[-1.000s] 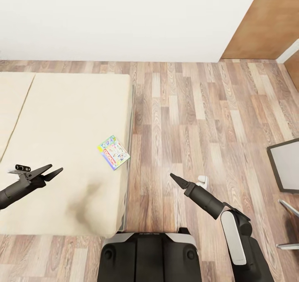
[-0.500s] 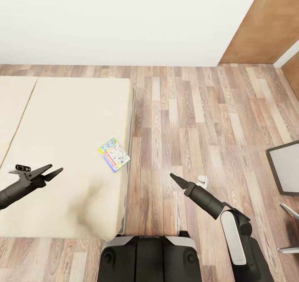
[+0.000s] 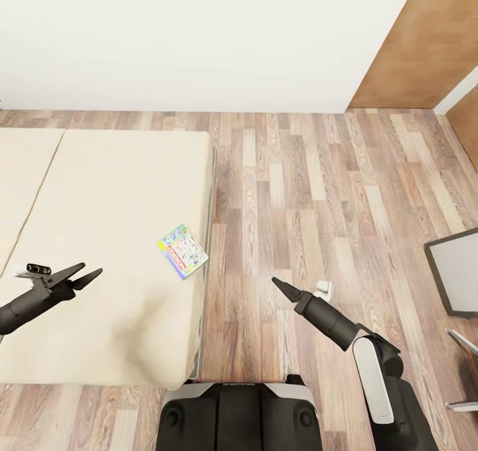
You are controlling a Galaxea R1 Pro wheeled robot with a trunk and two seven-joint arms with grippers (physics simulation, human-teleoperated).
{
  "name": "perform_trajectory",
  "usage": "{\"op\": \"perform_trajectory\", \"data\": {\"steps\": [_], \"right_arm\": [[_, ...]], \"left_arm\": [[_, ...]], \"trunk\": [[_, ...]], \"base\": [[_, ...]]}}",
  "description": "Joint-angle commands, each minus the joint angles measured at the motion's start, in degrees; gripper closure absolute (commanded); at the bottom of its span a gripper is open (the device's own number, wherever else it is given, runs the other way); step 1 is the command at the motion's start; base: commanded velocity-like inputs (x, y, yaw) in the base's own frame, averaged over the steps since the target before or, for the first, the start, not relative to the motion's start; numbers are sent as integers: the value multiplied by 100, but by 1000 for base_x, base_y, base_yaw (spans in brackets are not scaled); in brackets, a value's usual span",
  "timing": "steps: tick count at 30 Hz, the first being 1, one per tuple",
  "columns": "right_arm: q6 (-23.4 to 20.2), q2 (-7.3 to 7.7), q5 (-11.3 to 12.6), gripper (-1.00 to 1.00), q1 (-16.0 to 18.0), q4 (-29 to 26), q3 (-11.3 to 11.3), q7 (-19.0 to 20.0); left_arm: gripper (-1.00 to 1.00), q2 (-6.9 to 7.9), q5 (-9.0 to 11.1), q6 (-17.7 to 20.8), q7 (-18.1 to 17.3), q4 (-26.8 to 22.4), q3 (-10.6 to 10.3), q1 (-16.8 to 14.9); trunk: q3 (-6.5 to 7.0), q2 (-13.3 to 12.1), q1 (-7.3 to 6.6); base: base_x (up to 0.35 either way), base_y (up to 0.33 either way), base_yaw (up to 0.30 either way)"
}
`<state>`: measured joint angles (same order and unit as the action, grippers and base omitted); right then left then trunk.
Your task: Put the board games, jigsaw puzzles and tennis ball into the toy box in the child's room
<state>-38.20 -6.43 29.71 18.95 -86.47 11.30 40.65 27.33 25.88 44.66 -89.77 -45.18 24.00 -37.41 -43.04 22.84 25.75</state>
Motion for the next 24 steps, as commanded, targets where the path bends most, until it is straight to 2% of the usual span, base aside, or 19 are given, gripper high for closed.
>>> {"op": "perform_trajectory", "data": {"steps": [1, 24], "right_arm": [[-39, -6, 17, -100, 3, -1, 13, 13], [-39, 2, 24, -100, 3, -2, 18, 13]], "left_arm": [[-100, 1, -4, 61, -23, 1, 0, -1], [-100, -17, -4, 61, -23, -6, 0, 2]], "trunk": [[4, 8, 4], [218, 8, 4]], "base": [[0, 0, 0], [0, 0, 0]]}}
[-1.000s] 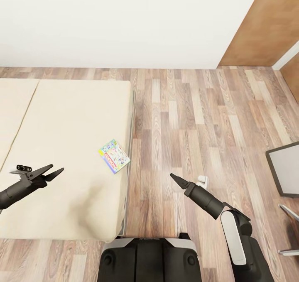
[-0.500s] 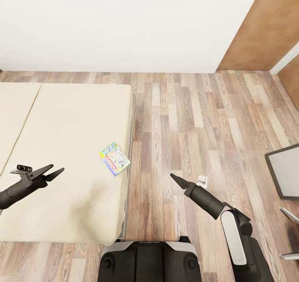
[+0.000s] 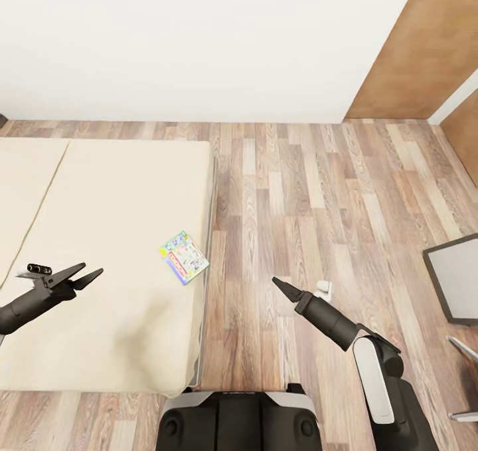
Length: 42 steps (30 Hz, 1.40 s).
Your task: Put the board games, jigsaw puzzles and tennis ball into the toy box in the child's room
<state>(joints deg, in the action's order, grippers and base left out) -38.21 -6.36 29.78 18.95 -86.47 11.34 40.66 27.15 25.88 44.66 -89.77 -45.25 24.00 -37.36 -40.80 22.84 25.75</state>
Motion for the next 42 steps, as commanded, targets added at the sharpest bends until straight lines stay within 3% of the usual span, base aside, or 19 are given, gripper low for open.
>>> {"op": "perform_trajectory", "data": {"steps": [1, 42], "right_arm": [[-39, -6, 16, -100, 3, -1, 12, 13], [-44, 3, 10, -100, 3, -5, 17, 13]], "left_arm": [[-100, 1, -4, 61, -23, 0, 0, -3], [-100, 1, -4, 64, -23, 1, 0, -4]], "trunk": [[3, 8, 4], [386, 8, 4]], "base": [[0, 0, 0], [0, 0, 0]]}}
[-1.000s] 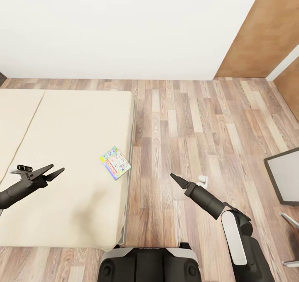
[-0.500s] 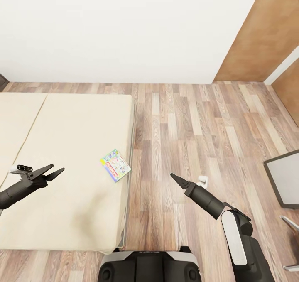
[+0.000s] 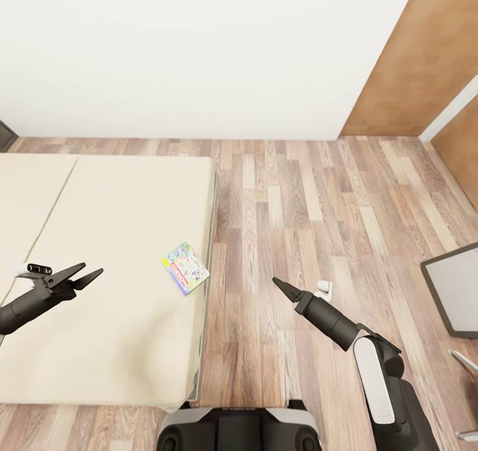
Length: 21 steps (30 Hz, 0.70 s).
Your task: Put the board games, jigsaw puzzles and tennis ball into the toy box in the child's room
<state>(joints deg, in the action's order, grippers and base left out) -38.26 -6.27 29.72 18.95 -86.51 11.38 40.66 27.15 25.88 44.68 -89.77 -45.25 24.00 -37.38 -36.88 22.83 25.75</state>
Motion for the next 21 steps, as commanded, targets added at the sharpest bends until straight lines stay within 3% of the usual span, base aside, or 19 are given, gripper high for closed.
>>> {"op": "perform_trajectory", "data": {"steps": [1, 13, 21], "right_arm": [[-38, -6, 17, -100, 4, -3, 13, 13], [-40, 1, 23, -100, 4, -7, 20, 32], [-41, 10, 20, -100, 4, -5, 29, 30]], "left_arm": [[-100, 1, -4, 61, -23, 2, 0, -4], [-100, -4, -7, 71, -23, 1, 0, -4], [-100, -97, -21, 68, -23, 0, 2, -5]], "trunk": [[3, 8, 3], [115, 8, 3], [190, 8, 3]], "base": [[0, 0, 0], [0, 0, 0], [0, 0, 0]]}}
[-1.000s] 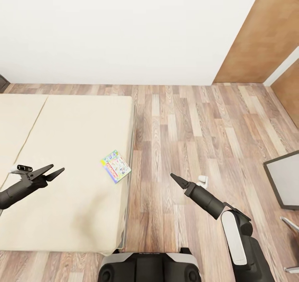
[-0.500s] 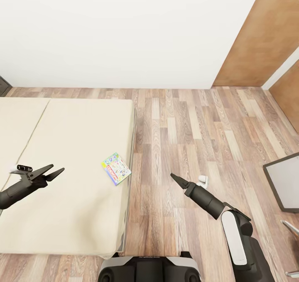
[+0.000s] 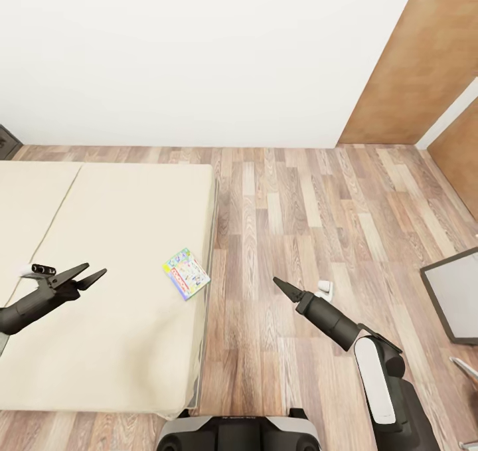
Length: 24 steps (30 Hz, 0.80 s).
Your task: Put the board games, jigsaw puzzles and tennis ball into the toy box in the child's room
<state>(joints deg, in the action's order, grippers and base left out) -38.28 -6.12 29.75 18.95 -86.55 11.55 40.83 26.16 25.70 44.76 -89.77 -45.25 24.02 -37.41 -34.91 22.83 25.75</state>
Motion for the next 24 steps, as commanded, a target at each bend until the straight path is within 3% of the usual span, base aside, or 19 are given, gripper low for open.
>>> {"op": "perform_trajectory", "data": {"steps": [1, 24], "right_arm": [[-39, -5, 16, -100, 4, -2, 13, 11], [-45, 4, 35, -100, 4, 6, 55, 25]], "left_arm": [[-100, -2, -6, 60, -23, 0, 0, -3], [-100, -15, -14, 55, -23, -1, 4, -1]], "trunk": [[3, 8, 3], [218, 8, 3]], "base": [[0, 0, 0], [0, 0, 0]]}}
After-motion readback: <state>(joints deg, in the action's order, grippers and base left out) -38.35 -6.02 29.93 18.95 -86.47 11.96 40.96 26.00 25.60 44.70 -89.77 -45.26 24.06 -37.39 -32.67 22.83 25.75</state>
